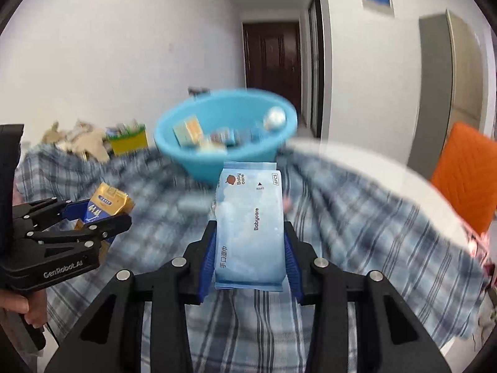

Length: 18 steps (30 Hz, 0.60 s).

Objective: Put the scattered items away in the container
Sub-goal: 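Lift the wipes pack with the right gripper while the left carries the Liqun pack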

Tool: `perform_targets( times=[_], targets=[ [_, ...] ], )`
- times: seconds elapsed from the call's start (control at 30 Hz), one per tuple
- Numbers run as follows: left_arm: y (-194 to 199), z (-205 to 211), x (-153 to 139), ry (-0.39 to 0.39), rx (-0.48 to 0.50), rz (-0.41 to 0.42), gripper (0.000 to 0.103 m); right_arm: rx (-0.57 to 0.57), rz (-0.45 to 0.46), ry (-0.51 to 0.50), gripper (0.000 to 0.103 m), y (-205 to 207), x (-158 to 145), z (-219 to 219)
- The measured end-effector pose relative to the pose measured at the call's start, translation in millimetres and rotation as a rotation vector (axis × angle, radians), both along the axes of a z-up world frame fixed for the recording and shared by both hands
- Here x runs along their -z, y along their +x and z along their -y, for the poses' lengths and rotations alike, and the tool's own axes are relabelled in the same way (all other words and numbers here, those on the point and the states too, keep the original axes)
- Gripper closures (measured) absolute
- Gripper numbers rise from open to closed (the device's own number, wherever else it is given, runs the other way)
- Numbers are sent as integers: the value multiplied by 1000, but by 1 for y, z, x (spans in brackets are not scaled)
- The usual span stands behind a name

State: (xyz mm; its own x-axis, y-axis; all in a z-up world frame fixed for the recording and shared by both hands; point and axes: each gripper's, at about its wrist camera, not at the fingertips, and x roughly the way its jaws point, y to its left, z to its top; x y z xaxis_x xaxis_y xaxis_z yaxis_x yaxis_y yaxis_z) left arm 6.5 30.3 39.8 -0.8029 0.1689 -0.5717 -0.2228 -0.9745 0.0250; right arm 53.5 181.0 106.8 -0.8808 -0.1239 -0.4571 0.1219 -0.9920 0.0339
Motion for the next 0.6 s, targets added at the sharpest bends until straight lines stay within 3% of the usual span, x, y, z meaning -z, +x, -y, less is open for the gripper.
perform_targets(
  times=[0.2, 0.3, 0.43, 0.6],
  targets=[
    [28, 12, -70, 30, -15, -287, 49, -5, -200, -11, 65, 22, -50, 3],
    [48, 13, -89, 33, -26, -382, 49, 1, -284, 2, 65, 38, -67, 7],
    [62, 11, -97, 17, -40, -353, 49, 3, -324, -1, 65, 53, -79, 11],
    [65, 14, -96, 24, -57, -335, 49, -2, -301, -35, 65, 60, -82, 13]
  ],
)
